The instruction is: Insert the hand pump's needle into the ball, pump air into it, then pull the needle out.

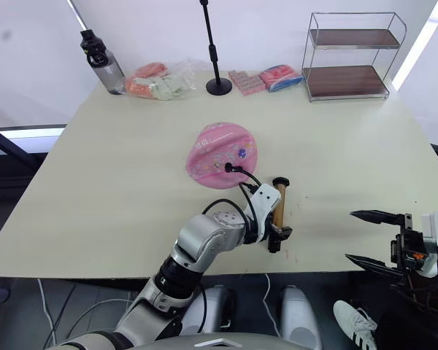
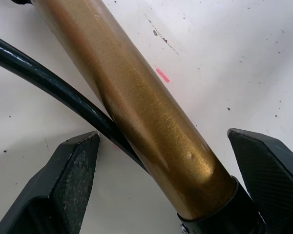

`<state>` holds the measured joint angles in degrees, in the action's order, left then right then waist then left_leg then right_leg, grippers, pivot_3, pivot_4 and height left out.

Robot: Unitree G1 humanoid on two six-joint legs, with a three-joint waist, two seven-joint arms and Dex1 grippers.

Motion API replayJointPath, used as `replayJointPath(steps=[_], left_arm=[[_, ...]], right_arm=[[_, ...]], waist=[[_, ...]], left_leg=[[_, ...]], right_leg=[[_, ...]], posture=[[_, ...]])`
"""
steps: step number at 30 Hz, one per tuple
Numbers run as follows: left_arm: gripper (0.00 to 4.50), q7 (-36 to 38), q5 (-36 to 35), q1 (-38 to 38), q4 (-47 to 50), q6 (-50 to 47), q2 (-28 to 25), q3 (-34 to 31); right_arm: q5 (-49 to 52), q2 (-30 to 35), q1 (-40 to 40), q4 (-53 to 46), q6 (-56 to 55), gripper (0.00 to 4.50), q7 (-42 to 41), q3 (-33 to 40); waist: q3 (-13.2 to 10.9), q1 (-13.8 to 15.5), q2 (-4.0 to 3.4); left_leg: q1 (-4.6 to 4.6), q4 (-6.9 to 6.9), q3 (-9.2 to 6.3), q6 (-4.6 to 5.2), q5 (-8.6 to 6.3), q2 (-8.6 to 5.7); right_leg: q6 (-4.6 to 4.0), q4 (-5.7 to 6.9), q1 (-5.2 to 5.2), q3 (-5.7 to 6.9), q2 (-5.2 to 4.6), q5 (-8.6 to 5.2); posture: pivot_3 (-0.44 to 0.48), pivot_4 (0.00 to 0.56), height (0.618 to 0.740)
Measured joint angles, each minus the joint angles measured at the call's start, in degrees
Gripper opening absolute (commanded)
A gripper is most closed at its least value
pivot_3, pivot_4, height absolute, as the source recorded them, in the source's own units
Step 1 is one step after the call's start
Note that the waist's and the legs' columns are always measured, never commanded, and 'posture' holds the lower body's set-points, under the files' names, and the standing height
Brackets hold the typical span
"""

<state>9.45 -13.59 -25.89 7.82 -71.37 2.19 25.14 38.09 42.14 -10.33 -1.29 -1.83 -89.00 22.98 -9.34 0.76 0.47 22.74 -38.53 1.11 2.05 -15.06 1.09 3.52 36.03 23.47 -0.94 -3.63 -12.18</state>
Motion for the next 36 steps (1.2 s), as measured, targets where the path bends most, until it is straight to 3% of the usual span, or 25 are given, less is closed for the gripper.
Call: replayJointPath(steps=[3,5,8,9,12,25,36], left_arm=[[4.43,0.1,0.0,0.0,0.1,-0.5,0.2,-0.5],[3.4,0.2,0.0,0.2,0.4,-1.0,-0.1,-0.9],[2.6,0.5,-0.2,0.5,0.8,-1.7,-0.7,-1.5],[2.06,0.8,-0.2,0.9,1.3,-2.0,-1.0,-2.2],[1.07,1.8,-0.8,1.5,3.1,-2.7,-2.9,-2.6],[1.03,10.2,-4.6,2.7,10.3,0.6,-12.1,-2.6],[1.03,20.4,-5.1,9.6,13.3,19.4,-21.8,-4.7]], right_arm=[[0.0,0.0,0.0,0.0,-0.3,4.5,0.0,0.0],[0.0,0.0,0.5,0.0,-0.6,4.5,0.0,-0.1],[0.0,0.0,1.0,0.0,-0.8,4.5,0.2,-0.2],[0.0,-0.1,1.1,0.0,-0.8,4.5,0.3,-0.3],[0.1,-0.7,1.3,0.0,-0.8,4.5,0.6,-0.8],[1.5,-4.5,2.8,-3.9,2.3,4.5,6.5,-2.7],[3.6,-10.2,5.5,-11.6,12.3,4.5,24.8,-5.1]], waist=[[0.0,0.0,-0.01],[0.0,-0.1,-0.01],[0.0,0.0,-0.01],[0.0,-0.1,-0.01],[0.0,-0.1,-0.02],[0.0,-0.1,-0.03],[0.0,0.1,-0.03]], left_leg=[[0.0,0.0,0.0,0.0,0.0,0.0],[0.0,0.0,-0.01,0.0,0.0,0.0],[0.01,0.0,-0.01,0.0,0.0,0.0],[0.01,0.0,-0.02,0.0,0.0,0.0],[0.0,0.01,-0.03,0.0,0.0,0.0],[0.0,0.0,-0.09,-0.01,0.0,0.01],[0.02,0.0,-0.05,0.0,0.0,0.0]], right_leg=[[0.0,0.0,0.0,0.0,0.0,0.0],[0.0,0.0,0.0,-0.01,0.0,0.0],[0.0,0.0,0.0,0.0,0.0,0.0],[-0.01,0.0,0.0,0.0,0.0,0.0],[-0.01,0.01,0.0,0.01,0.0,0.0],[-0.03,0.05,0.02,-0.01,-0.01,0.01],[-0.05,0.09,0.07,-0.07,-0.06,0.01]], posture=[[0.0,0.15,0.74],[0.0,0.15,0.74],[0.0,0.15,0.74],[0.0,0.15,0.74],[0.0,0.15,0.74],[0.0,0.15,0.74],[0.0,0.15,0.74]])
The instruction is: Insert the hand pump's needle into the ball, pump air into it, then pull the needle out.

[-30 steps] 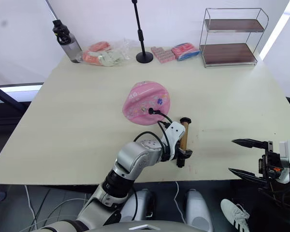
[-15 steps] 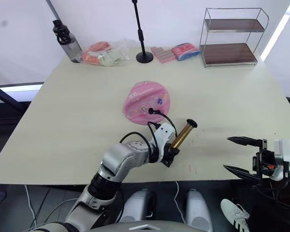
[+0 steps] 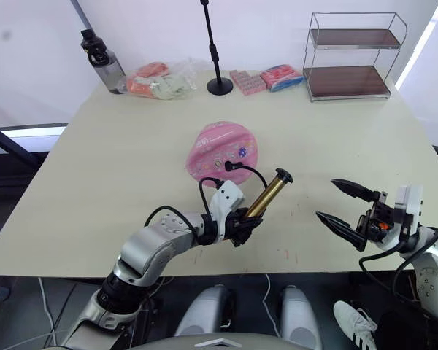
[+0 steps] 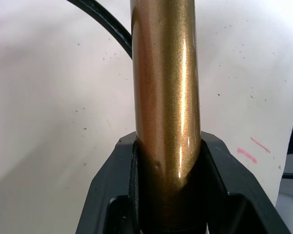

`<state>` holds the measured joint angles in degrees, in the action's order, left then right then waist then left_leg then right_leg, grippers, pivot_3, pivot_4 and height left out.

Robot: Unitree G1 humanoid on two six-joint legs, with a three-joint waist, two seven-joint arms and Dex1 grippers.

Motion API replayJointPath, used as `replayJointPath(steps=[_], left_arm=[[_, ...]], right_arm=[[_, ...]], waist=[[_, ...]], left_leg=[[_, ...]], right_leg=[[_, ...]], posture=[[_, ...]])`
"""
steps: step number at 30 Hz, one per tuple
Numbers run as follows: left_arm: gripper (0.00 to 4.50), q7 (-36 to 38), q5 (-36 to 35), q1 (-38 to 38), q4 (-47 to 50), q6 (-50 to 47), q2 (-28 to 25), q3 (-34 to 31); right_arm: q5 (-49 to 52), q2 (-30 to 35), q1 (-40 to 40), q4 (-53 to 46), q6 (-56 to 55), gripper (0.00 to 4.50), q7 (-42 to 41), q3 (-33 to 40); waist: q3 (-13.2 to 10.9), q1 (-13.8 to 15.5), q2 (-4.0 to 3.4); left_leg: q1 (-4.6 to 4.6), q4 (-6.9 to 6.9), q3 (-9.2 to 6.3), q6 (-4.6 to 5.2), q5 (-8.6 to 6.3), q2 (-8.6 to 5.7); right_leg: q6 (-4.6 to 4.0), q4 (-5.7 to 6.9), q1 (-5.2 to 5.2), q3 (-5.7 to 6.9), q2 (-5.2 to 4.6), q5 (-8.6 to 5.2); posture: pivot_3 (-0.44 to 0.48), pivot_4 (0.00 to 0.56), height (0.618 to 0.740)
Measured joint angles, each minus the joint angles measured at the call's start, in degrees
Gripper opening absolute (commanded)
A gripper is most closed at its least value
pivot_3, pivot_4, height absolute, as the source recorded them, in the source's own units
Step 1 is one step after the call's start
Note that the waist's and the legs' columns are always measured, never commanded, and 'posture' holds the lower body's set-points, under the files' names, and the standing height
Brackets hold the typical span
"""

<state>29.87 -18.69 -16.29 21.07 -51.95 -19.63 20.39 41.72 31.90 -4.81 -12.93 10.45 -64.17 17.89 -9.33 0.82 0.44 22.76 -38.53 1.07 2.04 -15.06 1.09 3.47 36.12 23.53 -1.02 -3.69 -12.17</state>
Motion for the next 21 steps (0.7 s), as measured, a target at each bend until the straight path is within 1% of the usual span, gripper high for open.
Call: replayJointPath(steps=[1,3,4,8,10,12,13,14,18,19,21], left_arm=[[1.03,0.4,0.0,0.4,0.0,1.1,-0.1,-0.1],[1.03,3.2,0.0,2.8,0.0,7.3,-1.0,-0.5],[1.03,3.9,0.0,3.4,0.0,8.7,-1.0,-0.5],[1.03,7.5,-0.8,7.2,-1.9,17.5,0.2,-1.9],[1.03,8.7,-1.1,8.1,-2.2,19.9,0.6,-2.3],[1.03,8.9,-1.3,8.3,-2.3,20.6,0.8,-2.5],[1.03,9.3,-1.3,8.6,-2.4,21.7,0.9,-2.7],[1.03,9.5,-1.3,8.6,-2.5,21.8,0.9,-2.7],[1.03,10.0,-1.4,9.1,-2.7,22.7,1.4,-2.7],[1.03,10.0,-1.4,9.1,-2.7,22.7,1.4,-2.7],[1.03,10.2,-1.4,9.2,-2.7,22.8,1.6,-2.6]], right_arm=[[0.2,-0.4,0.0,-0.4,0.7,4.5,1.0,0.0],[1.8,-1.4,0.9,-2.2,5.4,4.5,6.9,-0.9],[2.2,-1.6,1.3,-2.7,6.9,4.5,8.4,-1.4],[9.4,-3.4,5.1,-7.0,19.2,4.5,20.9,-3.4],[12.8,-4.2,6.6,-8.6,23.7,4.5,25.5,-3.7],[14.5,-4.6,7.1,-9.1,25.5,4.5,27.3,-3.9],[18.7,-5.8,9.0,-9.2,29.1,4.5,31.4,-4.0],[19.5,-6.0,9.3,-9.2,29.7,4.5,32.1,-4.0],[29.3,-7.6,13.9,-8.8,36.9,4.5,41.7,-4.1],[29.6,-7.7,14.0,-8.8,37.0,4.5,41.9,-4.1],[33.8,-8.6,15.9,-8.3,39.2,4.5,45.5,-4.7]], waist=[[0.0,0.0,0.0],[0.0,-0.3,0.0],[0.0,-0.3,0.0],[0.0,-0.1,0.0],[0.0,0.0,0.01],[0.0,0.0,0.0],[0.0,-0.2,0.02],[0.0,-0.2,0.01],[0.0,-0.2,0.02],[0.0,-0.2,0.02],[0.0,-0.2,0.02]], left_leg=[[0.0,0.0,0.0,0.0,0.0,0.0],[0.0,0.01,0.05,0.0,0.0,0.02],[-0.01,0.01,0.05,0.0,0.0,0.04],[0.0,0.01,0.02,0.0,0.0,0.08],[0.04,0.0,0.03,0.0,0.0,0.07],[0.05,0.0,0.03,0.01,-0.01,0.06],[0.06,0.01,0.04,0.01,-0.01,0.07],[0.05,0.01,0.05,0.01,-0.01,0.07],[0.05,0.01,0.03,0.01,-0.01,0.1],[0.05,0.01,0.03,0.01,-0.01,0.1],[0.06,0.01,0.04,0.02,-0.01,0.11]], right_leg=[[0.0,0.0,0.0,-0.01,0.0,0.0],[-0.01,0.01,0.04,-0.05,0.01,0.0],[-0.02,0.01,0.05,-0.06,0.01,0.0],[-0.11,0.05,0.07,0.0,0.03,0.05],[-0.1,0.03,0.07,0.03,0.02,0.05],[-0.09,0.02,0.06,0.01,0.02,0.05],[-0.09,0.02,0.07,0.0,0.02,0.05],[-0.09,0.02,0.07,-0.01,0.02,0.05],[-0.09,0.04,0.08,0.02,0.07,0.05],[-0.09,0.04,0.08,0.02,0.07,0.05],[-0.09,0.04,0.08,0.03,0.08,0.05]], posture=[[0.0,0.15,0.74],[0.0,0.15,0.74],[0.0,0.15,0.74],[0.0,0.15,0.74],[0.0,0.15,0.74],[0.0,0.15,0.74],[0.0,0.15,0.74],[0.0,0.15,0.74],[0.0,0.15,0.74],[0.0,0.15,0.74],[0.0,0.15,0.74]])
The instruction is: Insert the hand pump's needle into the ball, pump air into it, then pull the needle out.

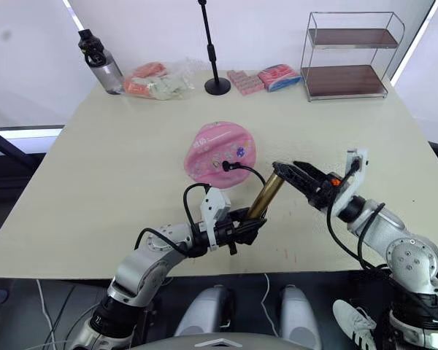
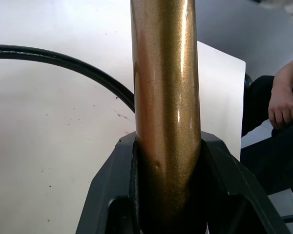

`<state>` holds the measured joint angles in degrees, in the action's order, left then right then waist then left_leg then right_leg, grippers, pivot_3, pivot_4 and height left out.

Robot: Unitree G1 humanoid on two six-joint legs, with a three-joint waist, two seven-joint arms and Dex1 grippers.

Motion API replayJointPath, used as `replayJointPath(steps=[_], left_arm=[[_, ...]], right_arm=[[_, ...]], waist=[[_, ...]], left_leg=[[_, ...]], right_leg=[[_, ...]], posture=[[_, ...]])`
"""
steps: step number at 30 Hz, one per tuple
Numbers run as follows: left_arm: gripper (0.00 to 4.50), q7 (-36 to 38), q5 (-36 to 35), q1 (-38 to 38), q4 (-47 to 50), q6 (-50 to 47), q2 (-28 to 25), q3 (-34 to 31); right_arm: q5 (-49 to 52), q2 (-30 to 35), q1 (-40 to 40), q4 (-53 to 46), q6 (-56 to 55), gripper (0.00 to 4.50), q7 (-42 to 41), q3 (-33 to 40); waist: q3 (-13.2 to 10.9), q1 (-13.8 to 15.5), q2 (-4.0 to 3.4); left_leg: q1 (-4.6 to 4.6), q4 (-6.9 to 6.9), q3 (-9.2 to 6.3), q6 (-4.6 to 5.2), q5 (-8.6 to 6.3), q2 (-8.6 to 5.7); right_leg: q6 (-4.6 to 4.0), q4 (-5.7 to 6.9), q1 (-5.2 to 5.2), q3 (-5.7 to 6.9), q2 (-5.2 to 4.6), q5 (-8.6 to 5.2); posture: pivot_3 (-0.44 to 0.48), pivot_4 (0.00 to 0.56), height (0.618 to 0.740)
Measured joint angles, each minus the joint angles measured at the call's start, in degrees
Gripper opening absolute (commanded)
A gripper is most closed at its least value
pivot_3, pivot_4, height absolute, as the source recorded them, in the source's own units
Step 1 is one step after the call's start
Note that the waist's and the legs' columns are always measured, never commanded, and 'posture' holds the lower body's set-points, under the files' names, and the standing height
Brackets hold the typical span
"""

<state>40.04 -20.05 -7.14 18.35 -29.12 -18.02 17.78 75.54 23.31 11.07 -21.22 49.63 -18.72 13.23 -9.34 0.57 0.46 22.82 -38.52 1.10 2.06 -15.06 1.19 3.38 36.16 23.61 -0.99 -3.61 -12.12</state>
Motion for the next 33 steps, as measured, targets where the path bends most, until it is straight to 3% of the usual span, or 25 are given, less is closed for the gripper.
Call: replayJointPath(steps=[10,26,29,32,33], left_arm=[[1.03,0.8,-0.3,0.0,0.0,0.3,0.6,0.0],[1.03,0.9,-0.4,0.3,-0.1,0.0,0.7,0.1],[1.03,0.9,-0.5,0.4,-0.1,-0.1,0.7,0.1],[1.03,1.0,-0.6,0.5,0.1,0.0,0.7,0.1],[1.03,0.9,-0.4,0.4,0.1,0.0,0.7,0.3]], right_arm=[[7.8,-0.7,3.4,2.5,2.8,4.5,6.8,-1.1],[7.7,-1.7,3.6,3.1,2.6,4.5,7.9,-2.7],[7.4,-1.7,3.6,3.2,2.6,3.83,7.8,-2.7],[5.8,-1.4,3.6,3.4,2.4,2.36,7.7,-2.7],[5.8,-1.6,3.6,3.5,2.3,2.07,7.5,-2.8]], waist=[[0.0,0.0,0.0],[0.0,-0.6,0.0],[0.0,-0.9,0.0],[0.0,-1.2,0.0],[0.0,-1.2,0.0]], left_leg=[[0.03,0.01,0.01,0.0,0.0,0.0],[0.03,0.01,-0.01,0.01,0.0,0.01],[0.03,0.01,-0.01,0.01,0.0,0.01],[0.03,0.01,-0.01,0.01,0.0,0.01],[0.03,0.02,-0.02,0.01,0.0,0.02]], right_leg=[[0.01,-0.02,0.01,0.01,0.0,0.0],[0.02,-0.02,0.02,0.01,0.0,0.0],[0.02,-0.02,0.02,0.0,0.0,0.0],[0.02,-0.02,0.03,0.0,0.0,0.0],[0.02,-0.02,0.03,0.01,0.0,0.0]], posture=[[0.0,0.15,0.74],[0.0,0.15,0.74],[0.0,0.15,0.74],[0.0,0.15,0.74],[0.0,0.15,0.74]])
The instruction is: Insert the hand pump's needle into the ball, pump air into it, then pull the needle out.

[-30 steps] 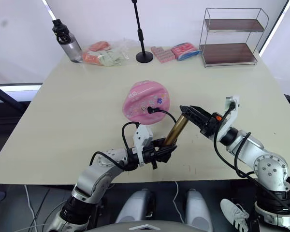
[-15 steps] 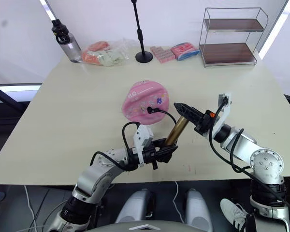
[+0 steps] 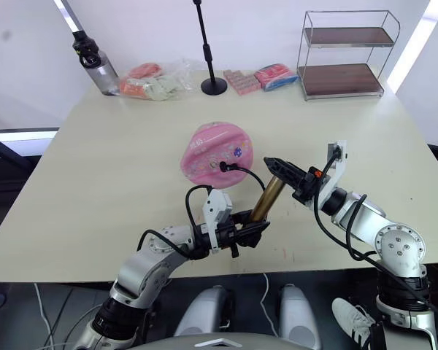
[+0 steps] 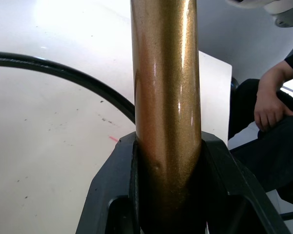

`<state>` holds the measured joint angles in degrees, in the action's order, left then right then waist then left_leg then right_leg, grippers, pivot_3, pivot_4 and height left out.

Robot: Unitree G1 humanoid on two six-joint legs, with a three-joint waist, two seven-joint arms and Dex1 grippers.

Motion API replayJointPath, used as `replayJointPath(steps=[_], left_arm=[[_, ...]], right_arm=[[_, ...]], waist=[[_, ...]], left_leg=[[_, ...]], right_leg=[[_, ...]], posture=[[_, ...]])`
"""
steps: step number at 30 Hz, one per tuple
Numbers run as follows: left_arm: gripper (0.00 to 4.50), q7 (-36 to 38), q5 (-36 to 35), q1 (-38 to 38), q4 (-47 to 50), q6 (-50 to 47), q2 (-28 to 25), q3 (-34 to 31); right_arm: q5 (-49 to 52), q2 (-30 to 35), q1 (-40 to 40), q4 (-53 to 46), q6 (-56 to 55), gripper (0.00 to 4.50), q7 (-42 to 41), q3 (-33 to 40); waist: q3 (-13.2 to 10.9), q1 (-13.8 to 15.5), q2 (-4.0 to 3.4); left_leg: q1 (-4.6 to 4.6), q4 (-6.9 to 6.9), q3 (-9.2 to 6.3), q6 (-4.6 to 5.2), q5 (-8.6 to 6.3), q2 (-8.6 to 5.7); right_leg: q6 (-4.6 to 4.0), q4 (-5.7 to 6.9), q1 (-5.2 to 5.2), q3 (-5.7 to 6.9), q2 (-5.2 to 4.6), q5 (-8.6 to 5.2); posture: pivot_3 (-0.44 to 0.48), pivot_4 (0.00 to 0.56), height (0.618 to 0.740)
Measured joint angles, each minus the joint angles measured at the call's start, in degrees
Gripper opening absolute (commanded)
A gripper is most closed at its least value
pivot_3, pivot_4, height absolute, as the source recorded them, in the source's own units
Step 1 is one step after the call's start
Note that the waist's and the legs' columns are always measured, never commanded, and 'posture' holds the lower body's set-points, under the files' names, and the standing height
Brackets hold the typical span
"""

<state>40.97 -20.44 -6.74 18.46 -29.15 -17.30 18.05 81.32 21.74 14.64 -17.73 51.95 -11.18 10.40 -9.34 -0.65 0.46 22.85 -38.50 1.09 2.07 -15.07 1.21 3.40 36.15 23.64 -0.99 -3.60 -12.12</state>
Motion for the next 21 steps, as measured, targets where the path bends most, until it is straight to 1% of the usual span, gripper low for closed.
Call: replayJointPath(steps=[11,13,14,16,17,18,20,21], left_arm=[[1.03,0.0,-0.1,0.7,0.1,0.0,-0.8,-0.1],[2.07,0.3,-0.1,0.8,0.1,0.0,-1.2,-0.1],[2.34,0.4,-0.3,0.8,0.0,-0.2,-1.3,-0.2],[3.31,1.2,-1.1,0.9,-0.8,-0.6,-2.3,-1.4],[3.59,1.5,-1.1,0.9,-1.2,-0.6,-2.9,-2.0],[4.04,1.7,-1.1,0.9,-1.2,-0.5,-3.2,-2.2],[4.39,3.0,-1.1,0.6,-1.5,-0.3,-4.3,-2.3],[4.39,3.7,-1.1,0.5,-1.7,-0.2,-4.7,-2.3]], right_arm=[[-3.5,-0.7,0.0,0.3,-0.5,2.05,-3.2,-1.0],[-4.9,0.1,0.0,0.3,-0.5,2.05,-5.7,-1.4],[-5.5,0.4,0.0,0.1,-0.6,2.05,-6.4,-1.6],[-8.7,1.6,0.3,-0.6,-1.8,2.05,-8.3,-1.7],[-9.7,1.8,0.3,-0.8,-2.4,2.05,-8.6,-1.7],[-10.1,1.8,0.3,-0.9,-2.5,2.05,-8.8,-1.7],[-12.7,2.2,0.3,-2.3,-3.3,2.05,-10.7,-2.9],[-13.8,2.2,0.3,-3.1,-3.6,2.05,-11.3,-3.4]], waist=[[0.0,-0.1,0.0],[0.0,0.0,0.0],[0.0,-0.1,0.0],[0.0,-0.1,0.0],[0.0,-0.1,0.0],[0.0,-0.1,0.0],[0.0,-0.1,-0.01],[0.0,-0.1,-0.01]], left_leg=[[0.01,0.02,0.01,0.0,0.0,0.01],[0.01,0.02,0.01,0.0,0.0,0.01],[0.01,0.02,0.01,0.0,0.0,0.01],[0.01,0.02,0.01,0.0,0.0,0.01],[0.01,0.02,0.0,0.0,0.0,0.02],[0.01,0.03,0.0,0.0,0.0,0.03],[0.01,0.05,0.01,0.0,0.0,0.02],[0.02,0.05,0.01,0.0,0.0,0.03]], right_leg=[[0.01,-0.01,0.03,-0.01,0.0,-0.01],[0.0,-0.02,0.03,-0.01,0.0,-0.01],[0.01,-0.02,0.03,-0.01,0.0,-0.01],[0.02,-0.01,0.04,0.0,0.01,-0.02],[0.02,-0.01,0.04,0.01,0.02,-0.02],[0.02,-0.01,0.04,0.01,0.02,-0.02],[0.01,-0.02,0.06,0.0,0.02,-0.02],[0.01,-0.02,0.06,0.0,0.02,-0.02]], posture=[[0.0,0.15,0.74],[0.0,0.15,0.74],[0.0,0.15,0.74],[0.0,0.15,0.74],[0.0,0.15,0.74],[0.0,0.15,0.74],[0.0,0.15,0.74],[0.0,0.15,0.74]])
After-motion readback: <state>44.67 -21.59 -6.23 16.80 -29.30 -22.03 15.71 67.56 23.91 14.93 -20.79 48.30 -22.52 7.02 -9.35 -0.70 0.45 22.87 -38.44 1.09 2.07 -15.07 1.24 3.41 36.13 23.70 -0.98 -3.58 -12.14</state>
